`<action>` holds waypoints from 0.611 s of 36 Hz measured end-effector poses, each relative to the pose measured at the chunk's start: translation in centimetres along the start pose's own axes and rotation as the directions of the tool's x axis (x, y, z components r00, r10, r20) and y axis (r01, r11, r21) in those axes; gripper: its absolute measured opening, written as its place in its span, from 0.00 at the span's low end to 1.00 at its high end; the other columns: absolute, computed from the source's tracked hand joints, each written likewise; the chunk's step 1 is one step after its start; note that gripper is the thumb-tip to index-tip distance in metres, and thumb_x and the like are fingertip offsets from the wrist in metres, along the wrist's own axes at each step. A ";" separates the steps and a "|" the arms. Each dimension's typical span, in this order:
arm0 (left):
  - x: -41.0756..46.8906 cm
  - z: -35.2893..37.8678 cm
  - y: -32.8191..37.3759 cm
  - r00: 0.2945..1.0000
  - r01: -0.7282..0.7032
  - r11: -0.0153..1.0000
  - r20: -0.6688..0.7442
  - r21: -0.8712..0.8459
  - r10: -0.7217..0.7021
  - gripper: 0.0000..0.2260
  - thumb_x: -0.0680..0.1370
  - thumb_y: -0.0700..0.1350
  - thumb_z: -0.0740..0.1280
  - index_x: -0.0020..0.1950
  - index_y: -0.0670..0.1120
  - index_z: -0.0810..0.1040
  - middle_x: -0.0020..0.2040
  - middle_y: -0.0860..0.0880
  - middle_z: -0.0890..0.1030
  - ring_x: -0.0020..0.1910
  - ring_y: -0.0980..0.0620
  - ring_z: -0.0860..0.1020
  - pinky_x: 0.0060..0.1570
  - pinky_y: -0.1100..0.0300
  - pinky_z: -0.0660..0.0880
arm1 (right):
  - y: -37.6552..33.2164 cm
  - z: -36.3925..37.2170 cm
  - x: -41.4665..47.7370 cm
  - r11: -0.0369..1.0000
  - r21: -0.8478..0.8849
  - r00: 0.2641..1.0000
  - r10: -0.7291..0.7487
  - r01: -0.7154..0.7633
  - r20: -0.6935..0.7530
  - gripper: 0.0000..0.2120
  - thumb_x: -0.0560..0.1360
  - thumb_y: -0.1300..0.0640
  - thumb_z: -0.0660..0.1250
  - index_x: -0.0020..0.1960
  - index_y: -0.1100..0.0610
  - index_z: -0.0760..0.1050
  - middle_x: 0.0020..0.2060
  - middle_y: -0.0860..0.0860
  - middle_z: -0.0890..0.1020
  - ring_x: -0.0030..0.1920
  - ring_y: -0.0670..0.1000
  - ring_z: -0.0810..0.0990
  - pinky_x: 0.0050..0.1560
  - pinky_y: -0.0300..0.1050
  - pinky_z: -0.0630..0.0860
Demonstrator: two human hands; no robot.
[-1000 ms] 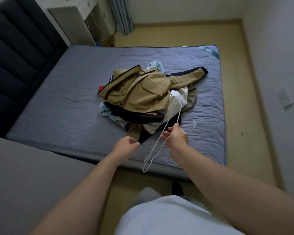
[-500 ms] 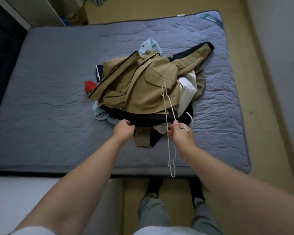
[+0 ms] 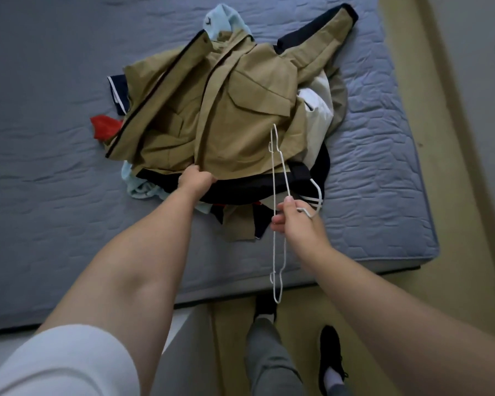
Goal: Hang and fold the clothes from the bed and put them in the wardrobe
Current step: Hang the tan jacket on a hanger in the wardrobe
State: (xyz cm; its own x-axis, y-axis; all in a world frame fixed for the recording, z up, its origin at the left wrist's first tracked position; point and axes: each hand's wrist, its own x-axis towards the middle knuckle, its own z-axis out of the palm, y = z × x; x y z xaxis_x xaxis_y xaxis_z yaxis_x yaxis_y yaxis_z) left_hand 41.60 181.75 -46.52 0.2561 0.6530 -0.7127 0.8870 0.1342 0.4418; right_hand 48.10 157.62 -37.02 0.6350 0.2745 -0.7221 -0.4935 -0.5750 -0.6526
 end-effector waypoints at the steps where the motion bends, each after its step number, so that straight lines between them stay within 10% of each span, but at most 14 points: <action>1: 0.1 0.1 -0.3 1.000 -0.020 0.997 -0.022 -0.068 0.019 0.27 0.75 0.44 0.71 0.74 0.44 0.70 0.72 0.44 0.73 0.69 0.42 0.72 0.67 0.54 0.70 | 0.0 0.1 0.1 1.000 0.009 1.000 0.010 -0.010 -0.004 0.15 0.85 0.46 0.55 0.48 0.52 0.76 0.37 0.51 0.81 0.42 0.53 0.84 0.45 0.45 0.78; 5: -1.1 0.2 -0.4 0.970 -0.099 0.922 -0.242 -0.374 0.006 0.07 0.77 0.35 0.68 0.51 0.47 0.80 0.56 0.43 0.82 0.41 0.51 0.85 0.44 0.59 0.83 | -0.2 0.4 0.0 1.000 0.021 0.999 0.023 -0.022 -0.042 0.16 0.85 0.45 0.54 0.48 0.52 0.75 0.39 0.51 0.82 0.38 0.49 0.83 0.45 0.47 0.79; 9: -6.1 -0.5 1.2 0.992 -0.112 0.735 -0.031 -0.669 0.123 0.23 0.76 0.27 0.66 0.66 0.47 0.69 0.53 0.46 0.76 0.45 0.51 0.82 0.38 0.62 0.81 | -1.6 0.4 -0.7 0.998 0.015 0.996 0.065 -0.064 -0.067 0.20 0.85 0.43 0.50 0.53 0.56 0.72 0.45 0.53 0.83 0.36 0.50 0.81 0.37 0.44 0.72; 16: -17.5 -0.6 2.0 0.850 0.060 0.793 0.447 -0.606 0.277 0.33 0.67 0.21 0.58 0.64 0.45 0.80 0.43 0.44 0.84 0.32 0.49 0.79 0.26 0.62 0.74 | -6.2 -1.0 -3.0 0.996 -0.087 0.984 -0.024 0.008 -0.175 0.23 0.84 0.44 0.51 0.66 0.61 0.69 0.58 0.58 0.80 0.57 0.60 0.78 0.61 0.53 0.74; 22: -22.9 -0.1 0.0 0.771 0.014 0.937 0.600 -0.350 0.212 0.29 0.63 0.22 0.53 0.53 0.39 0.85 0.32 0.44 0.79 0.27 0.49 0.74 0.25 0.65 0.69 | -7.5 -1.9 -4.9 0.952 -0.286 0.987 -0.140 0.111 -0.083 0.26 0.78 0.43 0.67 0.63 0.63 0.67 0.57 0.58 0.75 0.60 0.60 0.76 0.60 0.50 0.73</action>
State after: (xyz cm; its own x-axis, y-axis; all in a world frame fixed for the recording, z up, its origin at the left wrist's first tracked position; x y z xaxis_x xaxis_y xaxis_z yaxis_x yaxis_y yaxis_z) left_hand 35.70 166.86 -30.09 0.6164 0.0851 -0.7828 0.6999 0.3962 0.5943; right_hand 49.81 159.09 -28.17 0.7448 0.2873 -0.6022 -0.2295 -0.7371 -0.6356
